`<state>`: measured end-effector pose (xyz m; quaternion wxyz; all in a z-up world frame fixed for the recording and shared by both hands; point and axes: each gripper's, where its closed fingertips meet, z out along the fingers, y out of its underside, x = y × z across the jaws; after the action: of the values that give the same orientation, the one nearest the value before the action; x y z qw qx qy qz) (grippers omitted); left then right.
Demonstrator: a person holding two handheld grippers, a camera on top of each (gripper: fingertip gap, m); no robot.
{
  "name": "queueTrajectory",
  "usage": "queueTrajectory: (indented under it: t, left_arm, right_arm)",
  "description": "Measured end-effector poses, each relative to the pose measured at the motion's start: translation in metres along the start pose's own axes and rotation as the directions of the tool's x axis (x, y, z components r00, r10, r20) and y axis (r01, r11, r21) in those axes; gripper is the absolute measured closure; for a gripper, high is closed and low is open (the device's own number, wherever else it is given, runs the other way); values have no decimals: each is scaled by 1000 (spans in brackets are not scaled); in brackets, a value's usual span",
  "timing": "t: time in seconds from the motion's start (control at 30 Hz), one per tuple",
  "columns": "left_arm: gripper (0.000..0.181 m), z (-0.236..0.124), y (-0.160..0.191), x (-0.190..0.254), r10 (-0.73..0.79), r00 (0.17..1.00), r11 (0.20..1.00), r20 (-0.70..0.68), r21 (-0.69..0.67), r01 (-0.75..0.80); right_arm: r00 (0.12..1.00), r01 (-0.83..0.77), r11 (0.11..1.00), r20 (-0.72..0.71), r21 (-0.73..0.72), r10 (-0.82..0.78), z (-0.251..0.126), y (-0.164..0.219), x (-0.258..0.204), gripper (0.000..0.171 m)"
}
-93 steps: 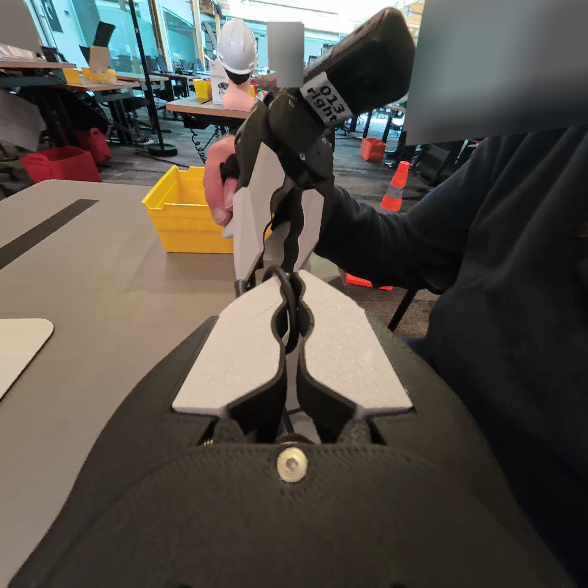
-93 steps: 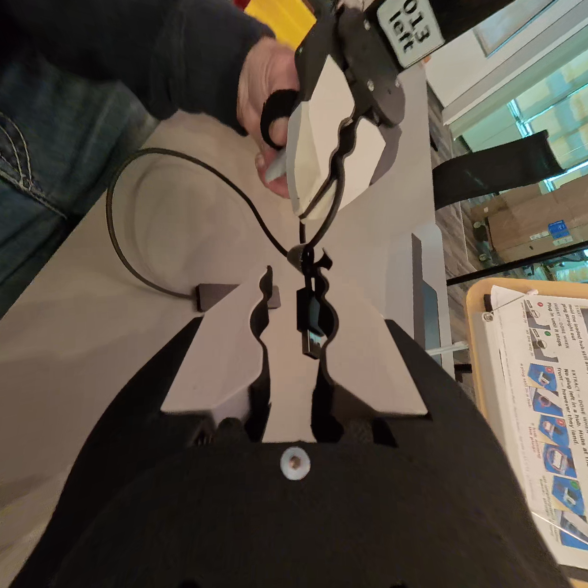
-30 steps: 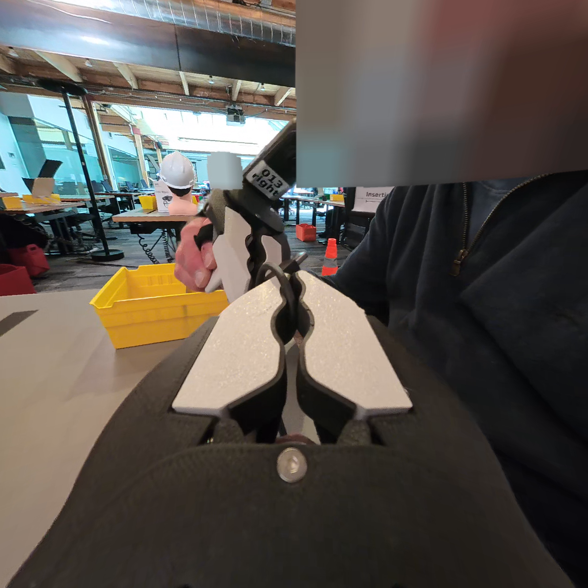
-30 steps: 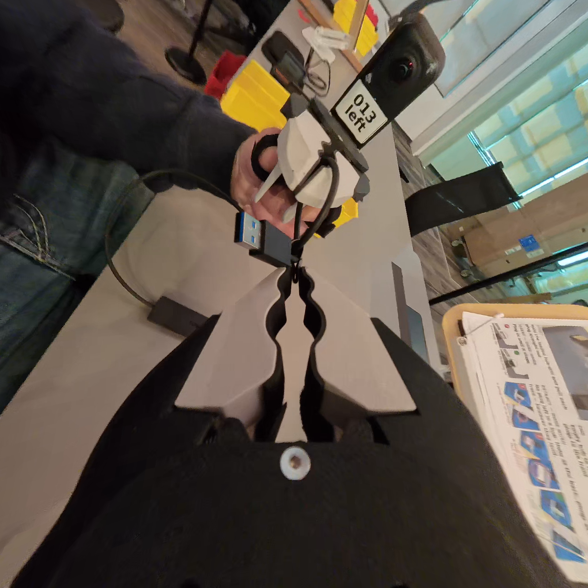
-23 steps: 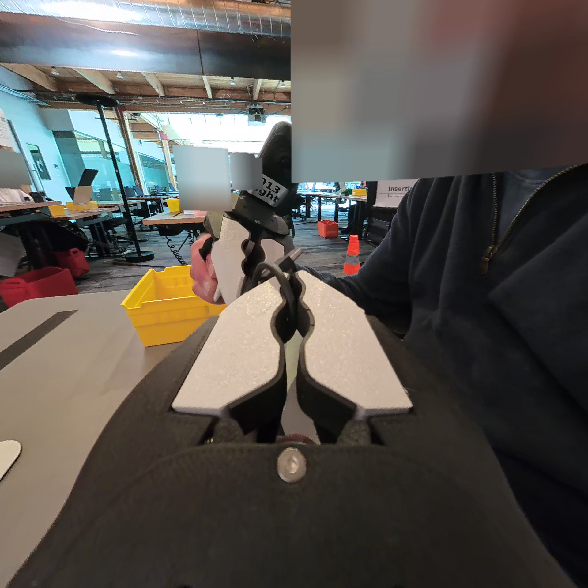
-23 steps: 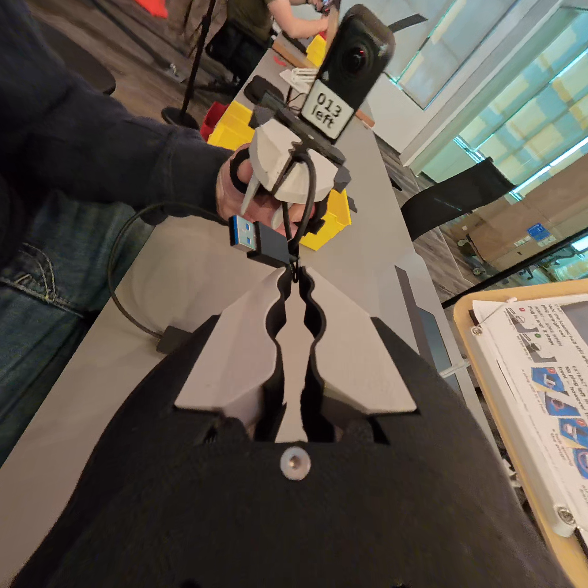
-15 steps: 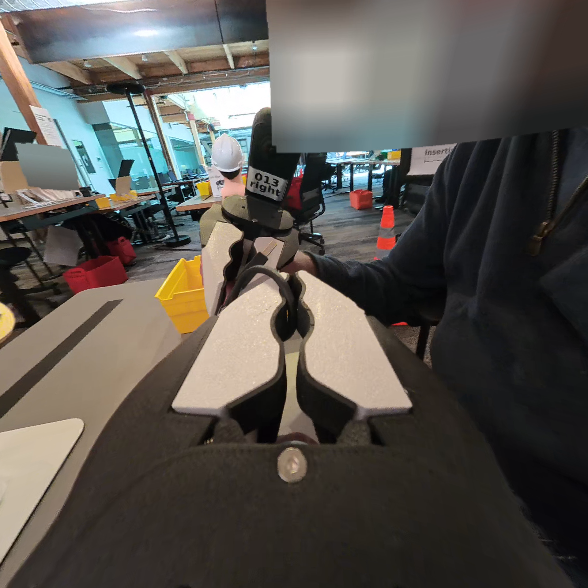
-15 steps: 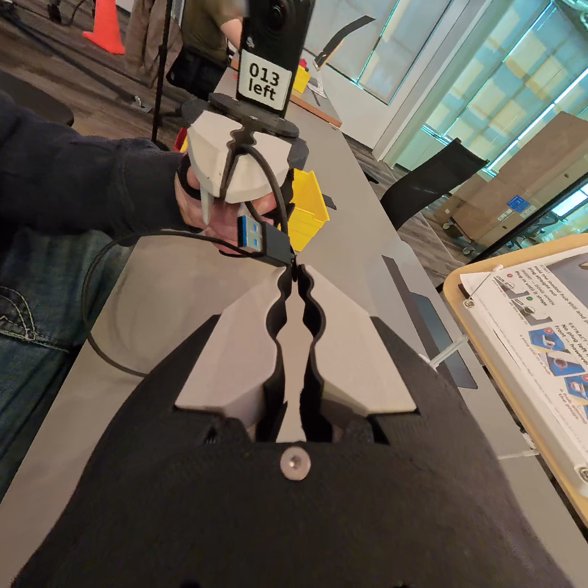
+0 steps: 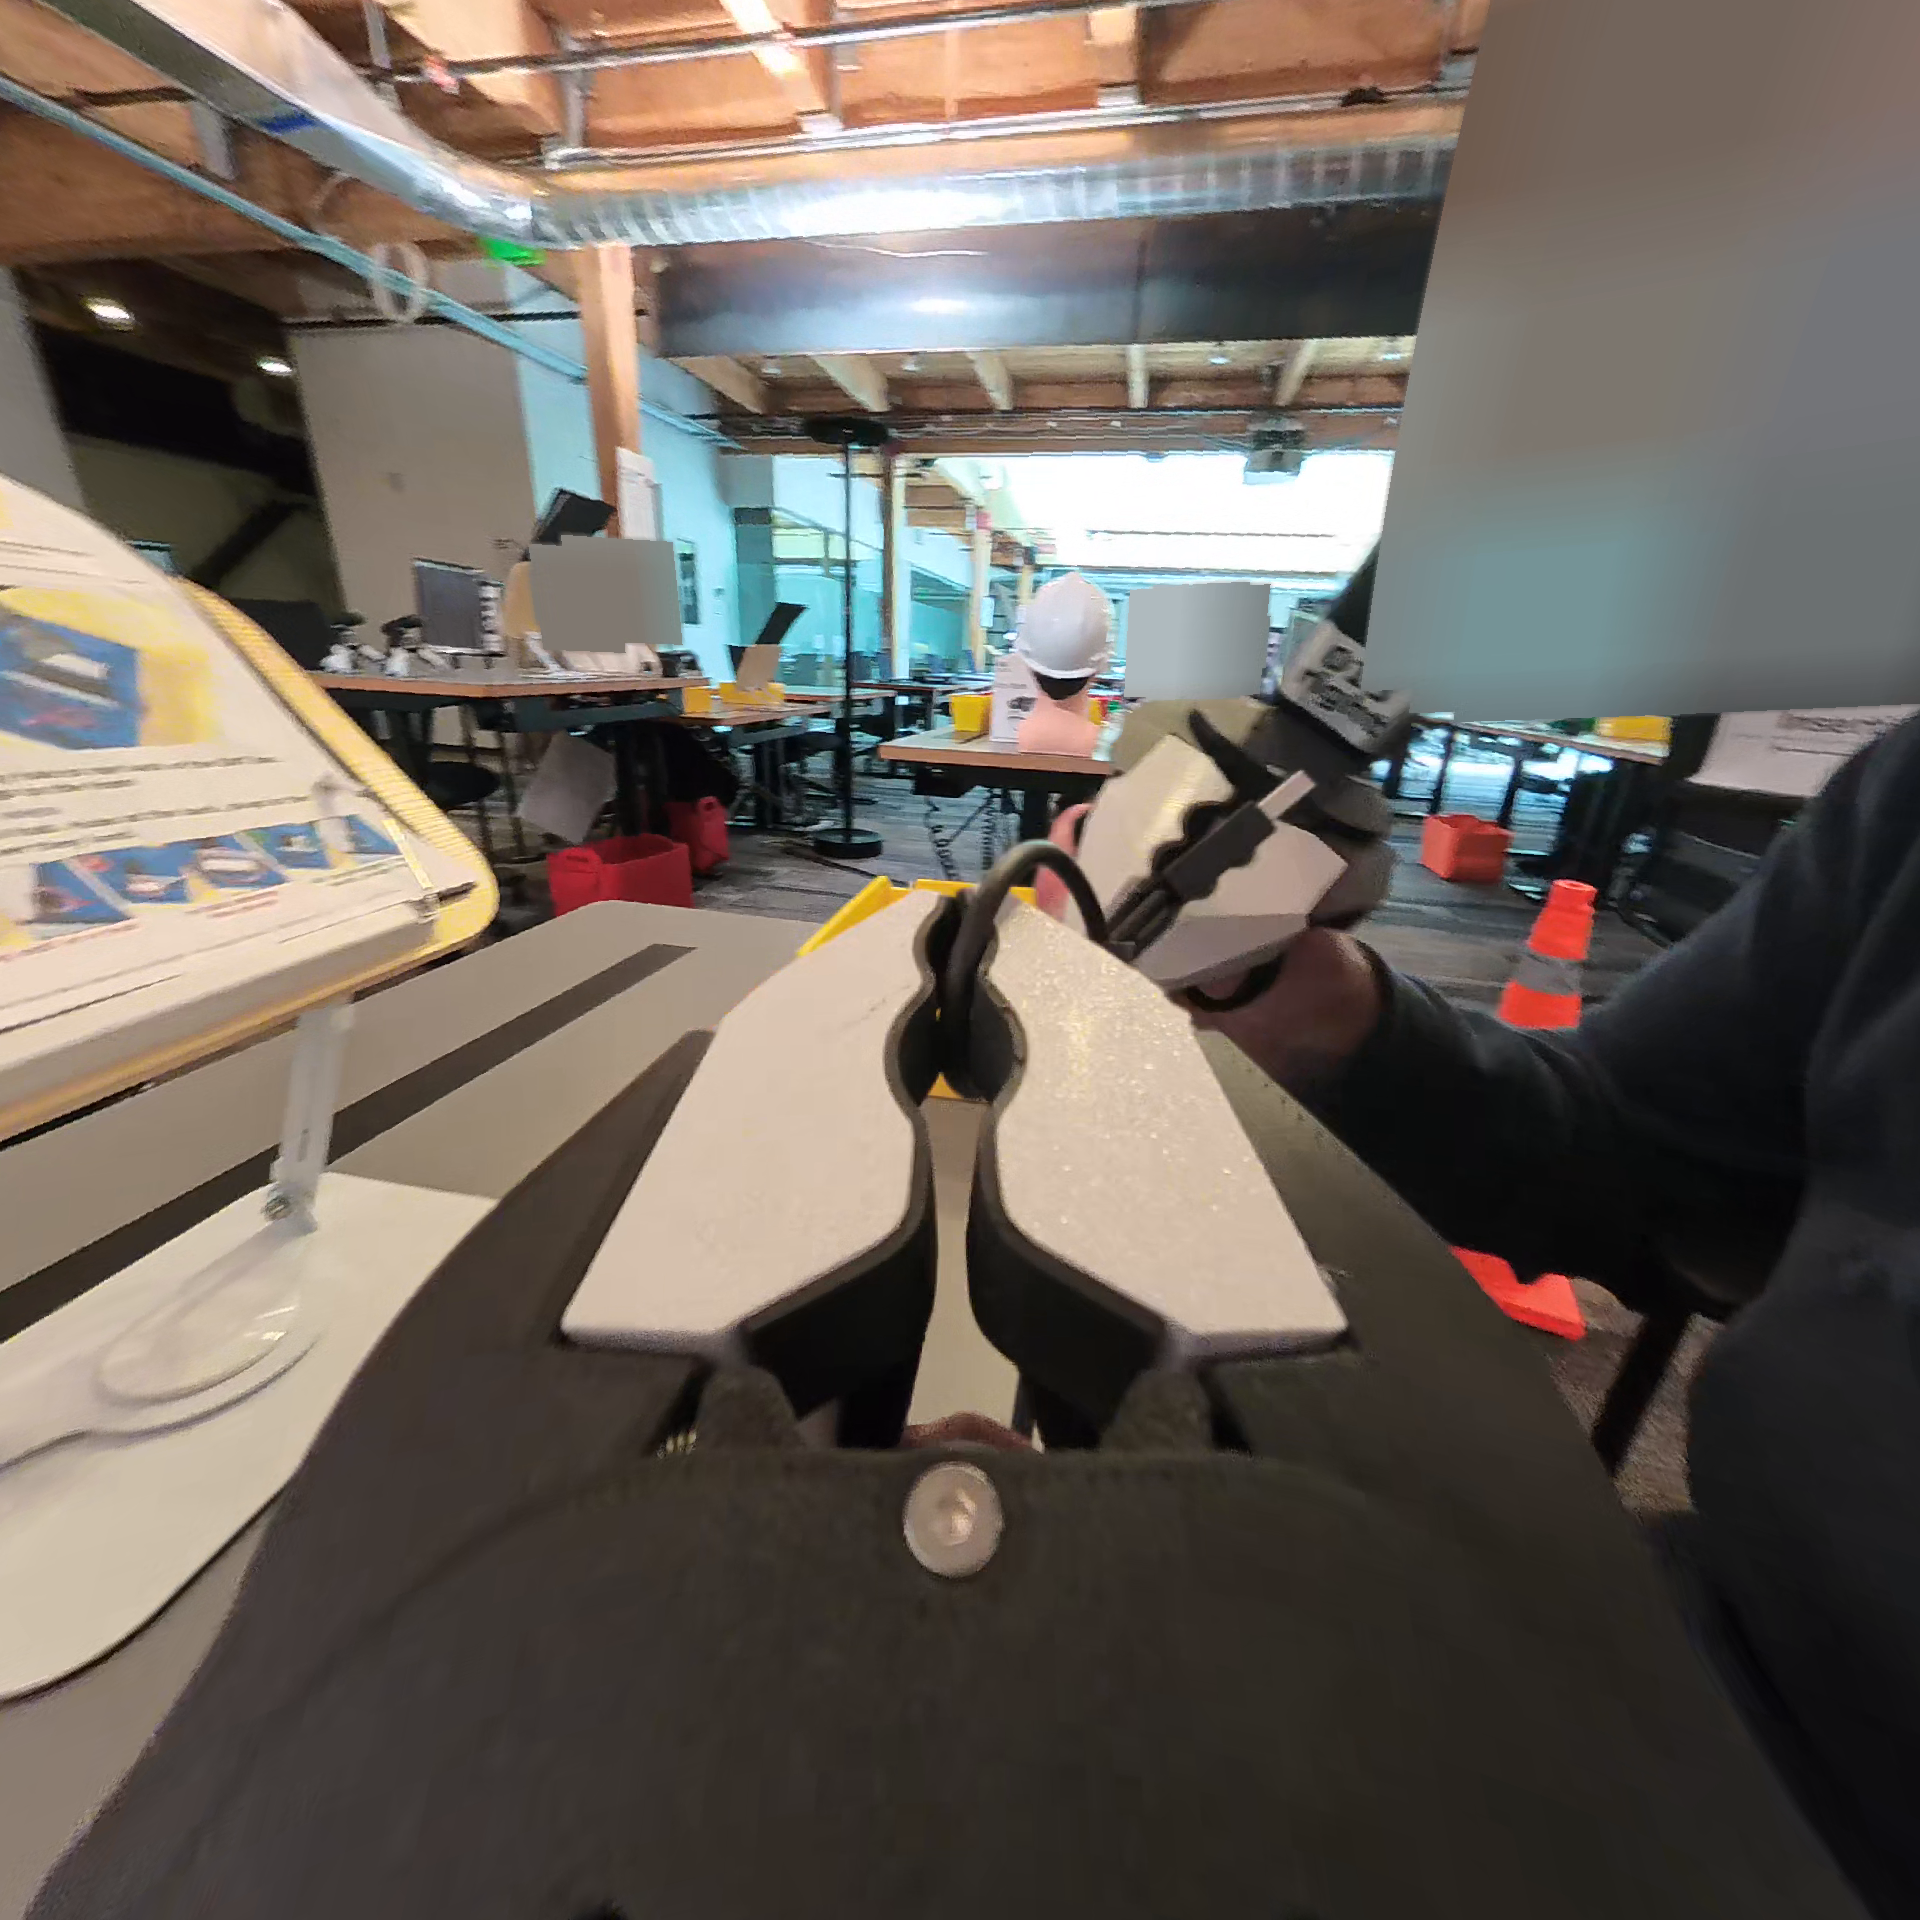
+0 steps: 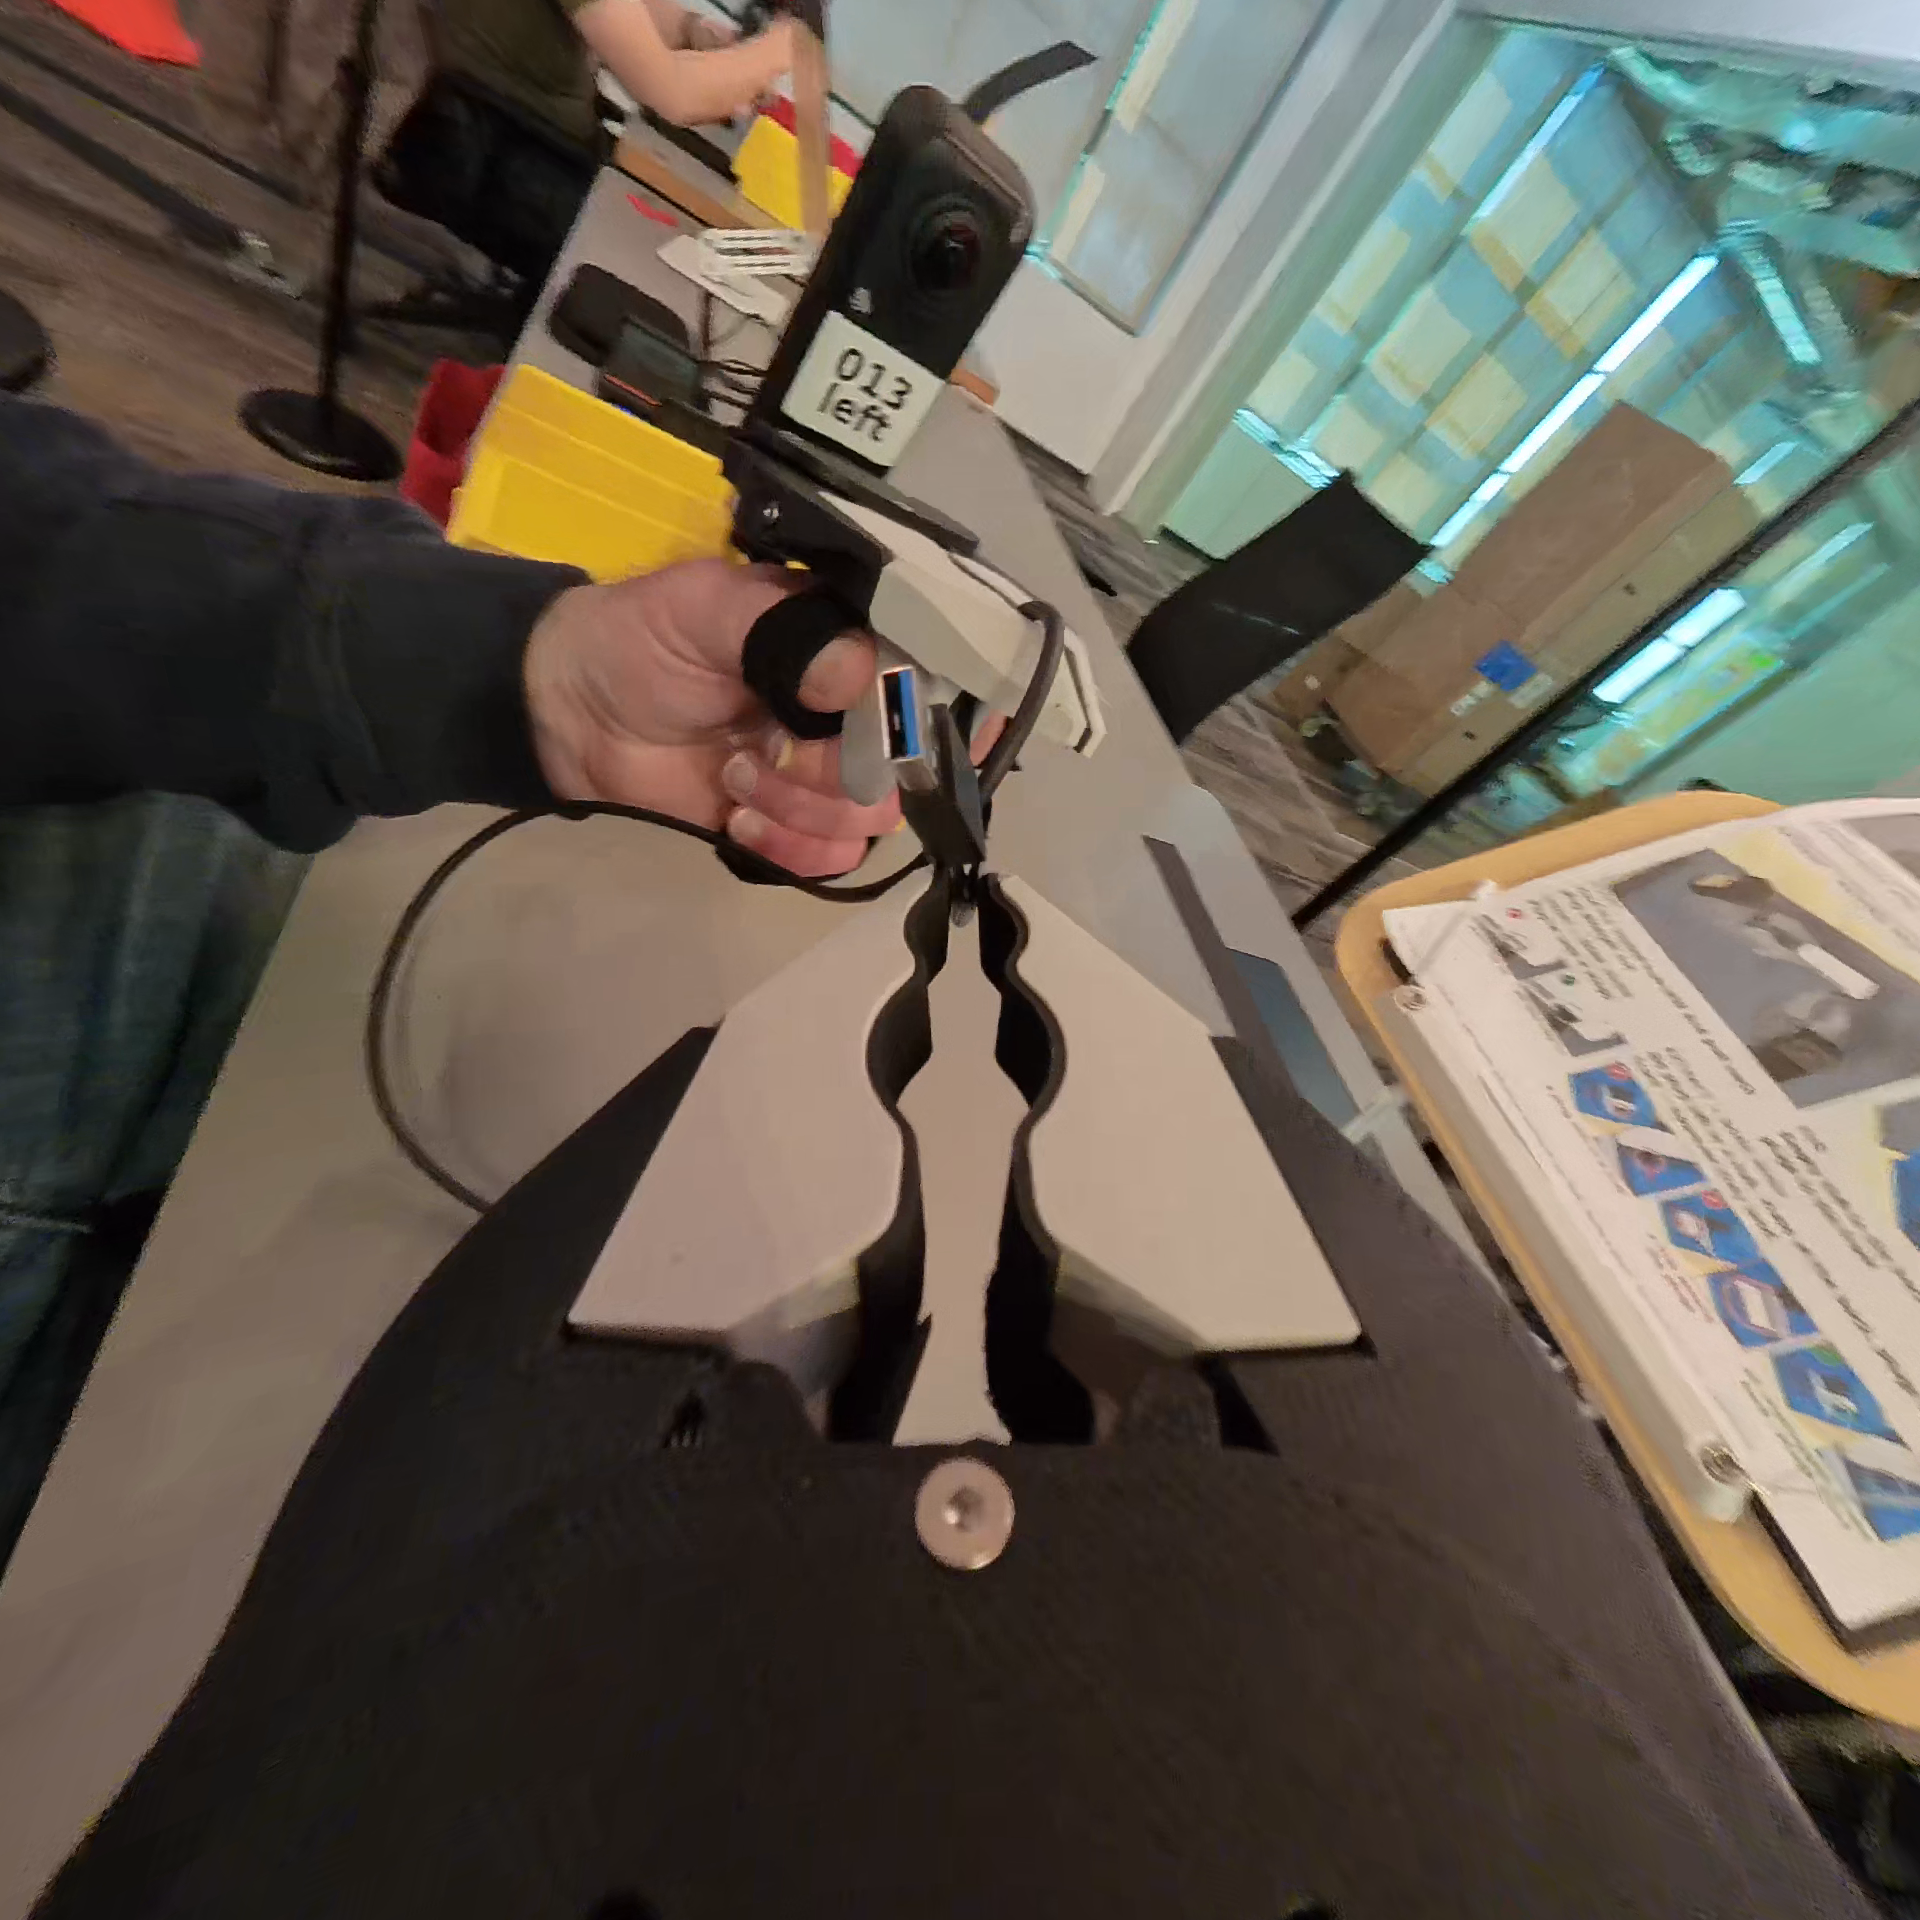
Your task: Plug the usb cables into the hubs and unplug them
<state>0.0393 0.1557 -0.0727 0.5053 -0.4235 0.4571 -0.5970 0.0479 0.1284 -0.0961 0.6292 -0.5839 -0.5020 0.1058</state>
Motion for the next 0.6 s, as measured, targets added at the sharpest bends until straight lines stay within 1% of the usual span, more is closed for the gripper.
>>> queueTrajectory:
  t: [0.07, 0.13, 0.23, 0.37, 0.43, 0.47, 0.5, 0.57, 0.6]
  left_arm:
    - [181, 0, 0, -9, -17, 998, 1000, 59, 10, 16]
    - [181, 0, 2, -17, -39, 993, 999, 109, 12, 38]
    - [181, 1, 3, -26, -79, 983, 997, 167, 32, 75]
    - [181, 0, 5, -37, -118, 962, 993, 248, 37, 112]
    - [181, -1, 4, -40, -120, 955, 993, 272, 46, 112]
    - [181, -2, 1, -37, -118, 961, 992, 249, 66, 105]
    - [181, -2, -4, -29, -101, 978, 993, 183, 78, 88]
    - [181, -2, 0, -16, -131, 990, 991, 44, -6, 131]
    - [181, -2, 1, -10, -94, 995, 995, 20, -40, 95]
  right_arm:
    - [998, 38, 999, -52, -22, -39, 2, 0, 0, 169]
    - [988, 107, 992, -107, -64, -114, 5, 1, -1, 169]
    - [975, 122, 988, -174, -96, -137, 8, 1, 0, 169]
    - [928, 221, 957, -261, -188, -265, 12, -1, -2, 170]
    - [931, 199, 963, -271, -180, -243, 13, -1, 1, 170]
    - [938, 160, 974, -281, -163, -201, 11, 0, 5, 170]
    - [943, 133, 981, -286, -142, -170, 8, -1, 9, 170]
    - [946, 181, 973, -245, -141, -212, 6, 0, 8, 170]
    - [937, 250, 959, -217, -134, -274, 5, 0, 4, 170]
